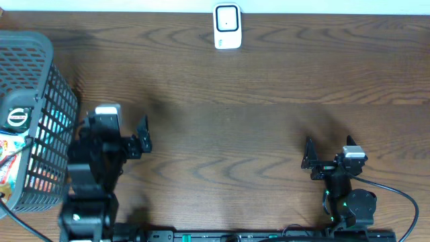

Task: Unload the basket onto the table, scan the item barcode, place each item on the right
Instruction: 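Reach the left gripper into the basket and grasp the mint-green wipes pack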

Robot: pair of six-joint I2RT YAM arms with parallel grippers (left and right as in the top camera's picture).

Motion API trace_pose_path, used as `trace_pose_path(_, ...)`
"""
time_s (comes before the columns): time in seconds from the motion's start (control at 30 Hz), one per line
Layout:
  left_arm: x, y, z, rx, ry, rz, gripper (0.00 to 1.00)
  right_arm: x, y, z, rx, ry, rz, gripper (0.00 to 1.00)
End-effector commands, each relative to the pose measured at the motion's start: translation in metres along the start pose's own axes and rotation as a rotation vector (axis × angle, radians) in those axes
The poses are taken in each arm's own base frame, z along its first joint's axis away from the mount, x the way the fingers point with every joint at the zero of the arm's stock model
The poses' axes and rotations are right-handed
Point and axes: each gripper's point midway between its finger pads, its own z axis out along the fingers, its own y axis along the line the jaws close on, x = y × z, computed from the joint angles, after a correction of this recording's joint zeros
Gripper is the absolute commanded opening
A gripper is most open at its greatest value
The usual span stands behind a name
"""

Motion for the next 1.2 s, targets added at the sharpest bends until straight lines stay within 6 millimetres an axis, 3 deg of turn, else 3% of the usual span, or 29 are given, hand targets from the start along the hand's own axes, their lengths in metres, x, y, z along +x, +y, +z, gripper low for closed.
trace_pose_path(0.0,-0.044,-0.007,-0.012,0.016,0.036,-0.025,0.98,0.002,-0.001,0.0,0.003,0.006,-0.009,0.99)
trace_pose_path(0.3,-0.104,-0.008,-0.015,-0.021,0.327,-0.082,0.98,0.002,-0.001,0.0,0.003,0.006,-0.008,0.99)
trace_pose_path(0.4,-0.135,-0.01,-0.009,-0.016,0.297,-0.081,0.98,0.002,-0.001,0.0,0.003,0.006,-0.009,0.99)
trace_pose_path(0.63,-0.167,-0.005,-0.002,-0.036,0.173,-0.023,0.98,0.002,-0.001,0.0,0.003,0.006,-0.009,0.99)
trace_pose_path(0.7,-0.179,0.018,-0.004,-0.146,0.118,-0.095,0.98,0.002,-0.001,0.0,0.003,0.006,-0.008,0.99)
trace_pose_path(0.77,-0.19,0.054,-0.013,-0.3,0.058,-0.217,0.98,0.002,-0.001,0.0,0.003,0.006,-0.008,0.99)
trace_pose_path(0.93,-0.2,0.139,-0.05,-0.573,-0.061,-0.435,0.98,0.002,-0.001,0.0,0.003,0.006,-0.008,0.99)
trace_pose_path(1.03,-0.19,0.192,-0.075,-0.725,-0.117,-0.605,0.98,0.002,-0.001,0.0,0.003,0.006,-0.008,0.99)
trace_pose_path(1.17,-0.163,0.24,-0.085,-0.855,-0.084,-0.718,0.98,0.002,-0.001,0.0,0.003,0.006,-0.009,0.99)
